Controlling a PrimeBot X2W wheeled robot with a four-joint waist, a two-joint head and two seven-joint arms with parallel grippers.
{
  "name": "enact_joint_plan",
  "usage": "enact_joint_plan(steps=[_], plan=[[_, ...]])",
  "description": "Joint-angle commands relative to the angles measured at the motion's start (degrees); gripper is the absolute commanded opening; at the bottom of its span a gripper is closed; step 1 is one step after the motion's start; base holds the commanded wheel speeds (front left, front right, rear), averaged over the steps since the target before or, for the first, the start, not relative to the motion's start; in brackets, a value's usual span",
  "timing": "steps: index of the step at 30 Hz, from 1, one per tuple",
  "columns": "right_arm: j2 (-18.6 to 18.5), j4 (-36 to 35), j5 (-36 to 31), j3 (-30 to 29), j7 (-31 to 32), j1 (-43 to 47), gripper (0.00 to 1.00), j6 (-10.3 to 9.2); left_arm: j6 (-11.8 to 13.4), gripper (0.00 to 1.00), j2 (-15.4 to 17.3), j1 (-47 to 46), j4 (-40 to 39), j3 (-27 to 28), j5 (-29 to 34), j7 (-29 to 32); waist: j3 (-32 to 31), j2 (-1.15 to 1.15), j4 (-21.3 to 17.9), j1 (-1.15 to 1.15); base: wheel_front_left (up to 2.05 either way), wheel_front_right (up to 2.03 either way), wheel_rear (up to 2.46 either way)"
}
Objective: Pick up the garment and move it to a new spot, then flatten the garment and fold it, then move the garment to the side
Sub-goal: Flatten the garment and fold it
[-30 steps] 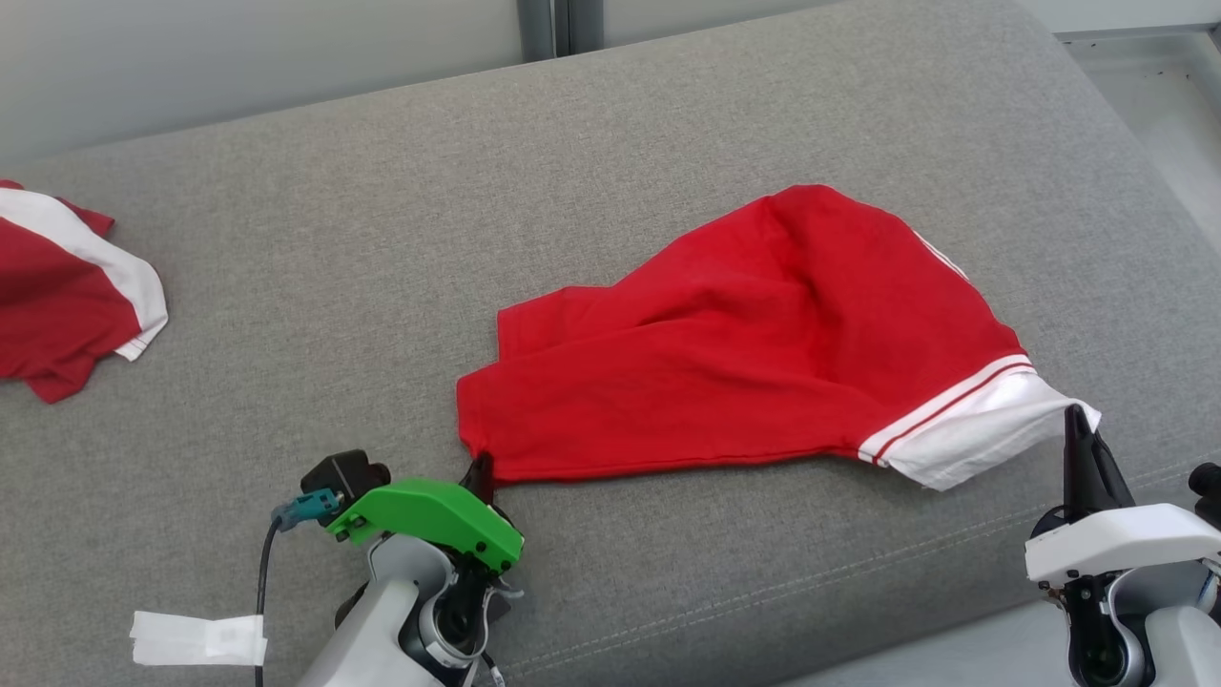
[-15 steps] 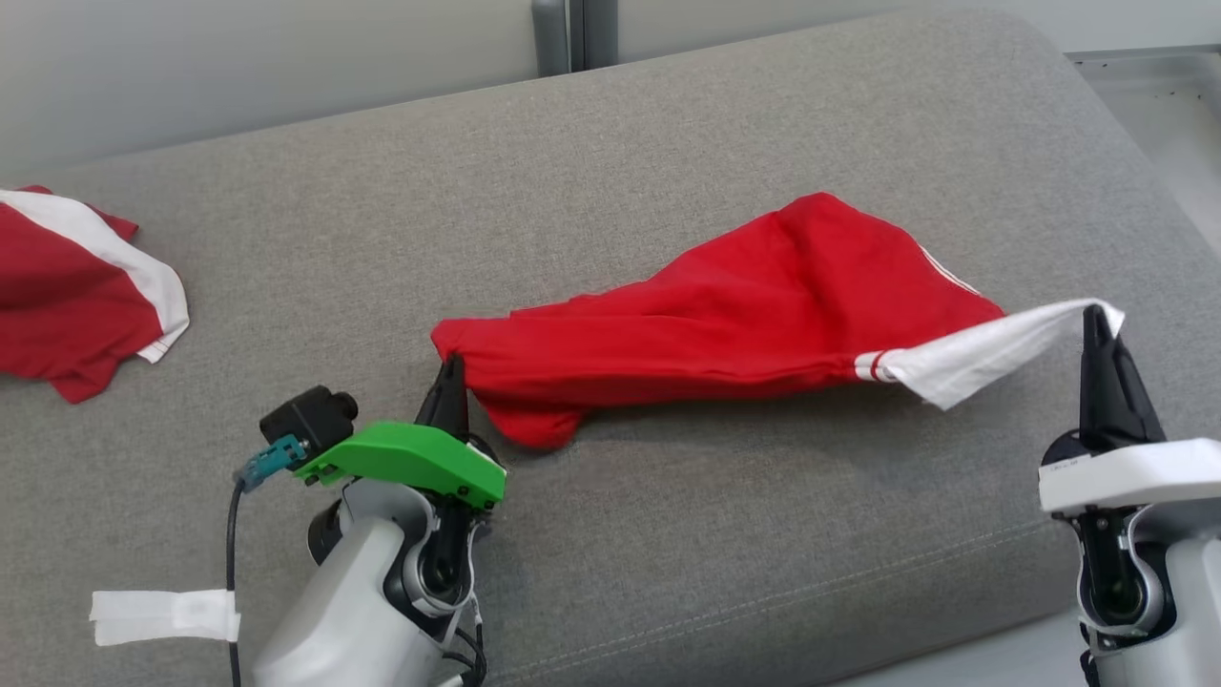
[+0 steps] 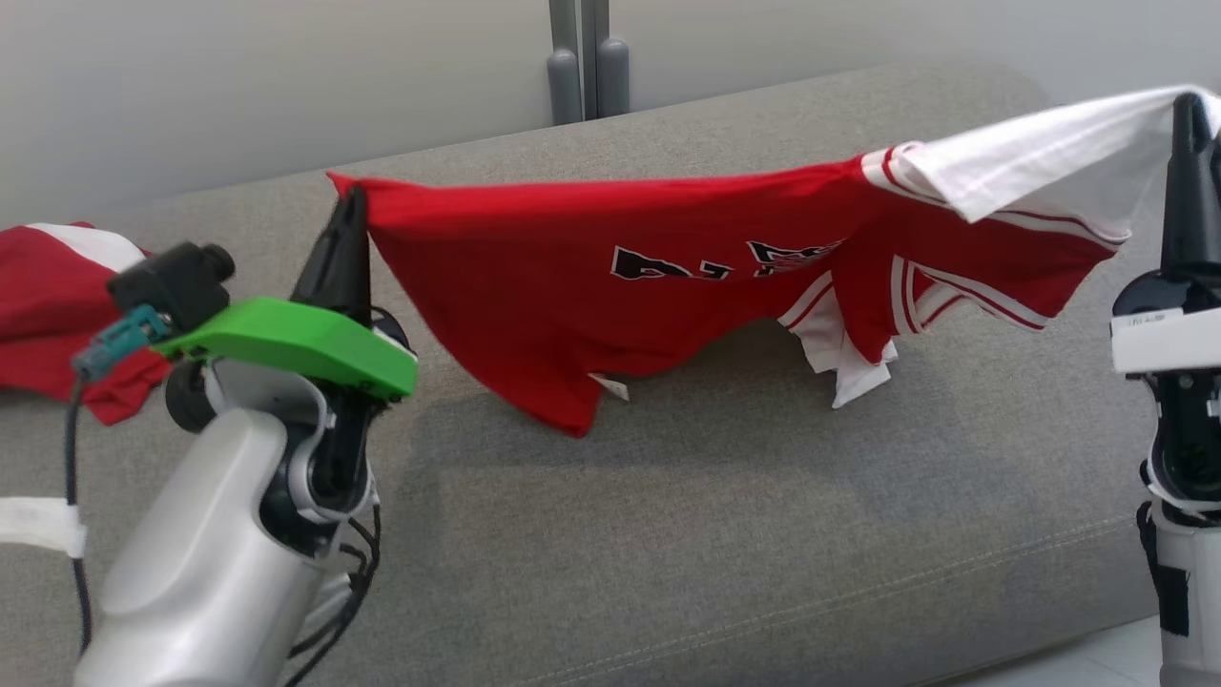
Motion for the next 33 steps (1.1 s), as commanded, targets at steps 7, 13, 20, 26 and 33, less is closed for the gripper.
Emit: enact_joint_plan(steps=[7,13,20,26,33], plan=[[-1.0,-4.9,-1.2,-0.2,2.4,-7.0,0.00,0.00,4.0,0.00,5.6,-6.8,-10.9,1.3,2.4,5.2,-2.0,0.00,0.0,0.00,0.00,0.00,0.00],[-2.4,-7.2,-1.7,0.3,5.3,-13.6,0.00,0.00,7.2,0.00,9.0,-11.6,-18.3,1.8,4.1,9.7,-3.0,0.00,0.0,0.00,0.00,0.00,0.00],[-3.4,-6.8,-2.1,2.8,8.9,-20.1,0.00,0.00,9.5,0.00,12.4,-15.5,-20.7,0.2,6.0,15.7,-1.1,0.00,0.2,0.00,0.00,0.00,0.00],[-1.7,-1.3,-0.8,4.6,11.1,-27.0,0.00,0.00,10.5,0.00,13.1,-20.5,-17.2,-0.9,6.6,20.3,5.3,0.00,0.4,0.00,0.00,0.00,0.00],[2.5,25.5,-11.3,4.9,1.4,-55.1,0.00,0.00,12.5,0.00,12.5,-42.5,0.8,-1.3,15.9,19.3,17.4,0.00,-2.8,0.00,0.00,0.00,0.00]])
